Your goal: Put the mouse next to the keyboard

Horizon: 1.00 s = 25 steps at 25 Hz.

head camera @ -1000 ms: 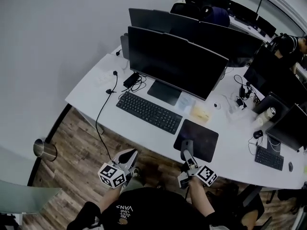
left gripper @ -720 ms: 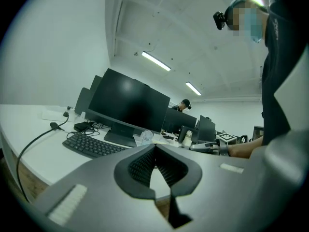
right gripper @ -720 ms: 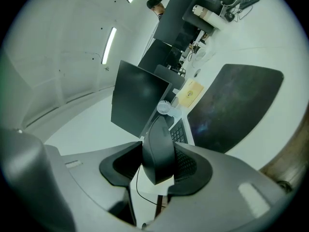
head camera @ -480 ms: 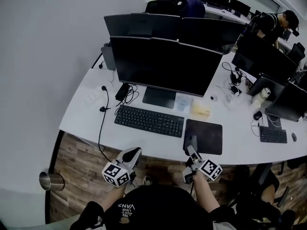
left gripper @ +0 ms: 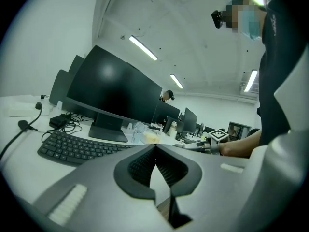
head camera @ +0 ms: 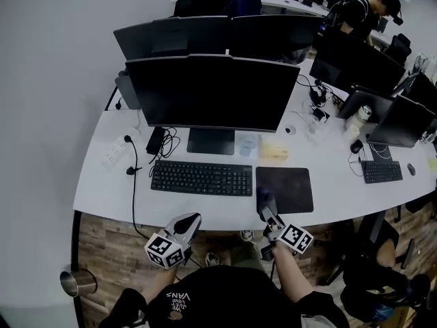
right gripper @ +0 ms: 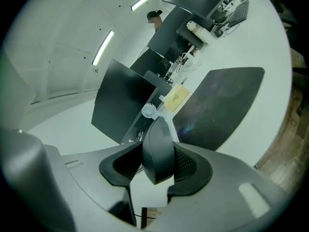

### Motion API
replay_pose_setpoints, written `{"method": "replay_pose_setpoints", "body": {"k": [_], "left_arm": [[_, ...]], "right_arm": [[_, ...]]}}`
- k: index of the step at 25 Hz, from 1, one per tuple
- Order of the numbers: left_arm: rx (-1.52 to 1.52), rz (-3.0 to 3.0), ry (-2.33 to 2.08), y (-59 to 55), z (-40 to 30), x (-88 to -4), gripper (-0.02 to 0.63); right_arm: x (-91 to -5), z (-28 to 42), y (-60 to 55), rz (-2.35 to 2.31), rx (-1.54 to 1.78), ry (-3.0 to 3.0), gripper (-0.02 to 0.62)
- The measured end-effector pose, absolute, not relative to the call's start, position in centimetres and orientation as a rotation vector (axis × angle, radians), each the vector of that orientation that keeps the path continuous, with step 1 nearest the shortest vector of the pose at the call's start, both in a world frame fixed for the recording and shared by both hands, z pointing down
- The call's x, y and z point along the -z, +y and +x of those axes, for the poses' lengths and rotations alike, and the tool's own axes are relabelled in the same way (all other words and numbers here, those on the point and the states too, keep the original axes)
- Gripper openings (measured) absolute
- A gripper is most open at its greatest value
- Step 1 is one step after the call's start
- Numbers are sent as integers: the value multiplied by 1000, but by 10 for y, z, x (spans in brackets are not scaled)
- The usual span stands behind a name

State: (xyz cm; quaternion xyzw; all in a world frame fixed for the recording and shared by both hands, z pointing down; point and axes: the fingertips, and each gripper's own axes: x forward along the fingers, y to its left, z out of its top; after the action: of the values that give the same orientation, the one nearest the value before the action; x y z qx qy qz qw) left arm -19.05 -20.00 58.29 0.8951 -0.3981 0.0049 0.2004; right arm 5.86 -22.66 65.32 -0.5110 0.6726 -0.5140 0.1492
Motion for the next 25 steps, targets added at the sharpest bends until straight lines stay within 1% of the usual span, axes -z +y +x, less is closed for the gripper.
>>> {"method": "replay_pose_setpoints", "body": {"k": [6, 17, 25], "left_arm": [[-8, 2495, -1122, -228, -174, -583, 2], [-25, 2435, -1206, -265, -162, -590, 2], [-38, 2419, -1217, -281, -154, -593, 2]], "right_arm": [[-673, 72, -267, -1528, 1497, 1987, 178], [-704, 76, -339, -1564, 1563, 2080, 178], [-718, 80, -354, -1598, 1622, 2104, 178]]}}
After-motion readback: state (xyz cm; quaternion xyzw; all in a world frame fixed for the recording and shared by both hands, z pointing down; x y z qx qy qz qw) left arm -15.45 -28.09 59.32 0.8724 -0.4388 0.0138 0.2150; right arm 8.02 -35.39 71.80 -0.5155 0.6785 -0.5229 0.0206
